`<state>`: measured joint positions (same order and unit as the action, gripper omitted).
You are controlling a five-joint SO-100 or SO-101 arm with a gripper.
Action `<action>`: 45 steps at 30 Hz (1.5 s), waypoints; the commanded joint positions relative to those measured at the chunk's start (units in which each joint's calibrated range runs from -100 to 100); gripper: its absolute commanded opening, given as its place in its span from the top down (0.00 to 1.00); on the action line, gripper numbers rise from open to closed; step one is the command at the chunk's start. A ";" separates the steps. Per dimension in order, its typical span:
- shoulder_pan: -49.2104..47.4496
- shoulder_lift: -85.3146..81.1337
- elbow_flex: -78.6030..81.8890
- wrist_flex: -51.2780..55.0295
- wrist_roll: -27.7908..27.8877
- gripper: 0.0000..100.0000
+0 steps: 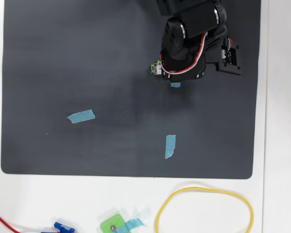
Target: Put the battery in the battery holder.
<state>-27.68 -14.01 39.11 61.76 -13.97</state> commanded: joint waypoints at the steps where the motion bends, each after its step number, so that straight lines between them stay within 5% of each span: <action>1: -5.06 -2.41 0.89 -0.83 -0.17 1.00; 45: -4.13 4.92 0.27 -5.55 0.35 1.00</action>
<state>-31.27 -7.89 41.02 56.68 -13.92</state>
